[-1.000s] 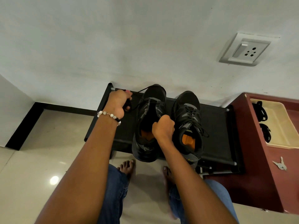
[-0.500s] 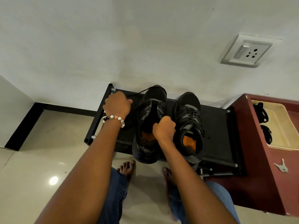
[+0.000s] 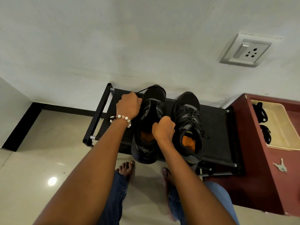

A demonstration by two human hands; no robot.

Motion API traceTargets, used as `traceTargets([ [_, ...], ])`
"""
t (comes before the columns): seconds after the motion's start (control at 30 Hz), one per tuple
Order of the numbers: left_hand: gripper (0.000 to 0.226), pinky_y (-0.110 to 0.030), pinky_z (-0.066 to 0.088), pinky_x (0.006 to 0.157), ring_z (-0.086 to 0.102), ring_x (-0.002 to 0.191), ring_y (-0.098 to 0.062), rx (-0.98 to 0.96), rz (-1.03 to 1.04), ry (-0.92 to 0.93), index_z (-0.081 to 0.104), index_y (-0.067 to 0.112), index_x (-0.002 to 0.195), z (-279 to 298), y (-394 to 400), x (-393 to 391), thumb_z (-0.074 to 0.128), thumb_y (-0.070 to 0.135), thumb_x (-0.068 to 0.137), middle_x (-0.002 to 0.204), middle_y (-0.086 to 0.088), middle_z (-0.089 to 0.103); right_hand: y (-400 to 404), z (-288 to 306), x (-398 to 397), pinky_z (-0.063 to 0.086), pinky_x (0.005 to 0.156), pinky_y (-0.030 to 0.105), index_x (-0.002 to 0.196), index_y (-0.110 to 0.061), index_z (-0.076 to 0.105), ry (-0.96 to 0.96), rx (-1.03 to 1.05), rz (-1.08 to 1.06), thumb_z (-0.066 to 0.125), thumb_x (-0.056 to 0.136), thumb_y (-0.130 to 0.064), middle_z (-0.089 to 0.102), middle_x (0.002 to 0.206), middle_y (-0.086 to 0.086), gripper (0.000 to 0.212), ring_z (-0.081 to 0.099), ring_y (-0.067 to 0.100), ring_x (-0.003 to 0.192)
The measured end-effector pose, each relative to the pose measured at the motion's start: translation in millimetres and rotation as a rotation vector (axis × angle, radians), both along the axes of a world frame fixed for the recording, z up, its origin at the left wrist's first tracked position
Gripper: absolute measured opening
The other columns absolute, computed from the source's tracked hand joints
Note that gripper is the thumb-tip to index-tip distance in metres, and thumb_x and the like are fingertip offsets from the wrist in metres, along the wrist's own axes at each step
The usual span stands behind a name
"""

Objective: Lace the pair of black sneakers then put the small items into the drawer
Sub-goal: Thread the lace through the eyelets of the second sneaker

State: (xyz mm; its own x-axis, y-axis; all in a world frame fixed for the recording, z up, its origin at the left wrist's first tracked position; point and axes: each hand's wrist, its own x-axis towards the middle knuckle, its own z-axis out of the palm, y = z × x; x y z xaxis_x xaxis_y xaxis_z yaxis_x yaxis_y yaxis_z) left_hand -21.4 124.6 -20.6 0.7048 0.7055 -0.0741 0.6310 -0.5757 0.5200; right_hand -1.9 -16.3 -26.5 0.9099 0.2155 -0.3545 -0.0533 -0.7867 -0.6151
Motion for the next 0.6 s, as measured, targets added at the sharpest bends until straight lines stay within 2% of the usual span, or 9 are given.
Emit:
traceTargets([
  [0.1, 0.015, -0.041, 0.053, 0.080, 0.066, 0.083, -0.023, -0.106, 0.077, -0.115, 0.064, 0.016, 0.085, 8.2, 3.0, -1.2, 0.058, 0.027, 0.092, 0.086, -0.004, 0.070, -0.6, 0.7, 1.7, 0.041, 0.066, 0.029, 0.125, 0.008, 0.050, 0.031, 0.006, -0.003, 0.055, 0.091, -0.007, 0.060, 0.112, 0.020, 0.038, 0.060, 0.031, 0.093],
  [0.17, 0.007, -0.029, 0.052, 0.069, 0.065, 0.066, -0.010, -0.393, 0.133, -0.339, 0.066, 0.019, 0.083, 28.0, 4.5, -5.8, 0.064, 0.017, 0.090, 0.073, 0.001, 0.068, 0.5, 1.4, 6.8, 0.043, 0.068, 0.031, 0.134, 0.006, 0.043, 0.084, 0.036, 0.015, 0.056, 0.089, -0.008, 0.056, 0.109, 0.015, 0.049, 0.054, 0.026, 0.092],
  [0.2, 0.004, -0.024, 0.051, 0.064, 0.064, 0.060, -0.008, -0.545, 0.162, -0.440, 0.068, 0.016, 0.088, 41.5, 3.8, -9.4, 0.065, 0.014, 0.090, 0.071, -0.001, 0.068, 1.6, 3.4, 11.1, 0.047, 0.074, 0.035, 0.138, 0.004, 0.039, 0.097, 0.062, 0.028, 0.058, 0.087, -0.011, 0.054, 0.115, 0.014, 0.056, 0.053, 0.028, 0.100],
  [0.27, 0.009, -0.022, 0.054, 0.062, 0.065, 0.061, -0.013, -0.746, 0.170, -0.573, 0.070, 0.009, 0.096, 69.2, 0.6, -16.8, 0.064, 0.013, 0.091, 0.075, -0.006, 0.070, 2.0, 17.0, 19.8, 0.049, 0.093, 0.050, 0.140, -0.002, 0.037, 0.021, 0.122, 0.082, 0.060, 0.083, -0.020, 0.050, 0.129, 0.016, 0.064, 0.049, 0.037, 0.117],
  [0.3, 0.012, -0.025, 0.056, 0.064, 0.067, 0.064, -0.017, -0.808, 0.157, -0.620, 0.071, 0.006, 0.098, 80.0, -0.9, -19.0, 0.062, 0.013, 0.092, 0.078, -0.008, 0.071, 1.9, 26.4, 23.8, 0.047, 0.096, 0.052, 0.138, -0.004, 0.040, -0.071, 0.189, 0.117, 0.061, 0.082, -0.024, 0.052, 0.129, 0.015, 0.063, 0.048, 0.037, 0.119],
  [0.37, 0.016, -0.031, 0.059, 0.072, 0.071, 0.074, -0.023, -0.933, 0.131, -0.686, 0.070, 0.002, 0.100, 100.2, -5.1, -21.3, 0.056, 0.009, 0.095, 0.086, -0.014, 0.072, 1.8, 45.7, 28.3, 0.049, 0.098, 0.043, 0.131, -0.009, 0.053, -0.203, 0.429, 0.208, 0.064, 0.086, -0.025, 0.061, 0.123, 0.007, 0.049, 0.056, 0.024, 0.115],
  [0.47, 0.021, -0.034, 0.059, 0.082, 0.071, 0.092, -0.031, -1.170, 0.087, -0.771, 0.065, -0.006, 0.108, 116.4, -11.3, -20.1, 0.049, 0.002, 0.096, 0.100, -0.023, 0.071, 4.8, 61.9, 23.8, 0.052, 0.097, 0.038, 0.124, -0.012, 0.063, -0.077, 0.692, 0.342, 0.072, 0.087, -0.024, 0.068, 0.118, 0.002, 0.040, 0.063, 0.016, 0.111],
  [0.53, 0.022, -0.033, 0.058, 0.084, 0.070, 0.098, -0.034, -1.297, 0.088, -0.821, 0.062, -0.011, 0.110, 118.9, -13.3, -18.7, 0.047, -0.001, 0.096, 0.104, -0.027, 0.068, 7.6, 60.6, 17.3, 0.052, 0.096, 0.039, 0.117, -0.010, 0.065, 0.046, 0.754, 0.380, 0.075, 0.085, -0.026, 0.070, 0.113, 0.005, 0.037, 0.064, 0.018, 0.109],
  [0.6, 0.022, -0.034, 0.057, 0.086, 0.069, 0.099, -0.034, -1.365, 0.159, -0.882, 0.060, -0.011, 0.110, 116.2, -10.4, -17.0, 0.046, -0.004, 0.095, 0.104, -0.027, 0.068, 5.8, 60.6, 16.2, 0.053, 0.092, 0.032, 0.105, -0.006, 0.070, 0.145, 0.769, 0.388, 0.073, 0.086, -0.018, 0.073, 0.100, 0.008, 0.022, 0.069, 0.017, 0.097],
])
